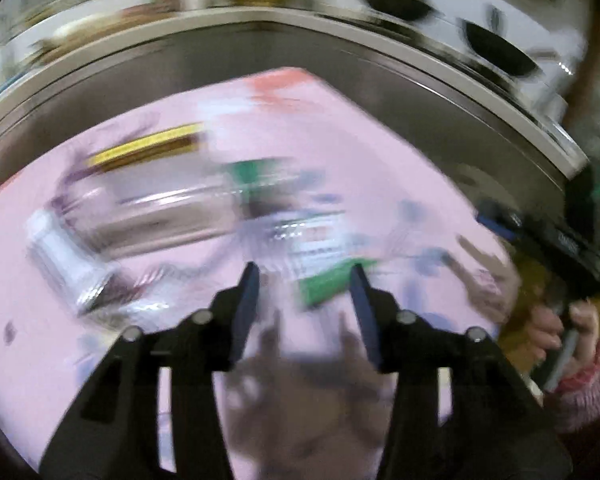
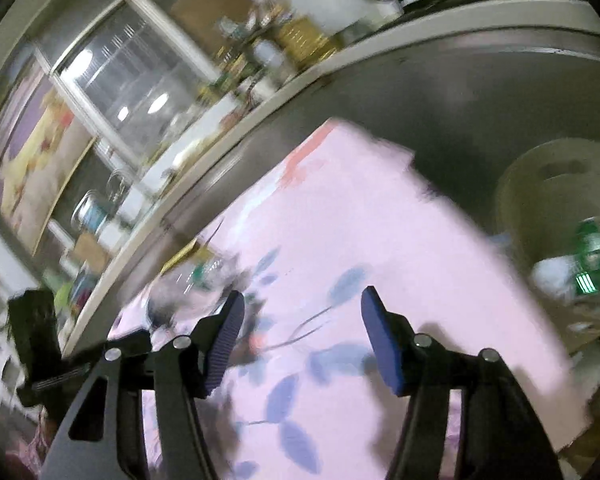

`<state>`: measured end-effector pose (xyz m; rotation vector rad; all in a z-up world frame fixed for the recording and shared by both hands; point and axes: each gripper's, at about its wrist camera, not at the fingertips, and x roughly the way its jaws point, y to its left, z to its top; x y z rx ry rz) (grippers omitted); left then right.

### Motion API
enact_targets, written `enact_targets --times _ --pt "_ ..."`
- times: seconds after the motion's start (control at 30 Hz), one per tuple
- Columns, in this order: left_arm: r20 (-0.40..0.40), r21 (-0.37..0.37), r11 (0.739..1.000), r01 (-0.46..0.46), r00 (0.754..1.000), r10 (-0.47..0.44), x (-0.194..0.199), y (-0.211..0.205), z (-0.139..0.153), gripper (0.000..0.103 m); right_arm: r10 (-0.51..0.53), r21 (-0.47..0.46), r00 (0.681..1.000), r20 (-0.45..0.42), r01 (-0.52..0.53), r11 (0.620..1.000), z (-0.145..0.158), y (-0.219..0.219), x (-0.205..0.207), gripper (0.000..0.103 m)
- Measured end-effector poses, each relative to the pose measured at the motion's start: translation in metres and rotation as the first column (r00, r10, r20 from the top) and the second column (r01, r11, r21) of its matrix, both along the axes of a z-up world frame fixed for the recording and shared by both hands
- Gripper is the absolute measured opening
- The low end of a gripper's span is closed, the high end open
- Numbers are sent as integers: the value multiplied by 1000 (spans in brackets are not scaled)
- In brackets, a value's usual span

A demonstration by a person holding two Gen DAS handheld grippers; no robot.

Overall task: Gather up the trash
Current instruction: 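Open the right tool over the bin to drop the green can, then grasp the white snack wrapper with the right tool while the left tool grasps two wrappers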

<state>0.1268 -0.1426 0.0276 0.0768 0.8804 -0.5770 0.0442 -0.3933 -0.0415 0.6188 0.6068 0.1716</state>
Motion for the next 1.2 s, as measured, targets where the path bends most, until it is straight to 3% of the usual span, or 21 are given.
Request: enact_targets --times 0.1,0.23,0.57,0.7,0.9,1.03,1.1,1.2 --pt "-48 -41 992 -119 992 117 14 49 -8 47 68 -4 997 -40 -68 998 -5 30 15 55" --pt "-134 -114 978 -175 978 160 24 74 -18 47 130 -23 987 -96 -133 991 -13 67 33 54" --pt "-184 -173 979 -103 980 71 32 50 -34 47 151 -7 974 -169 -155 988 -31 89 51 44" --pt "-198 -193 977 -92 979 53 35 45 -38 47 153 43 971 -183 -148 988 -36 86 55 28" --pt "-195 -201 976 -79 980 39 39 33 -35 47 147 118 972 -184 -127 985 -40 78 59 13" --pt "-185 -209 975 -76 982 37 43 27 -29 47 135 94 977 -167 -120 988 -35 76 55 9" --pt "-188 -214 974 -78 981 37 47 24 -27 41 130 72 979 -155 -121 990 -32 77 52 6" --pt "-217 -229 970 -79 976 28 55 21 -30 21 130 43 982 -136 -125 991 -26 79 49 5"
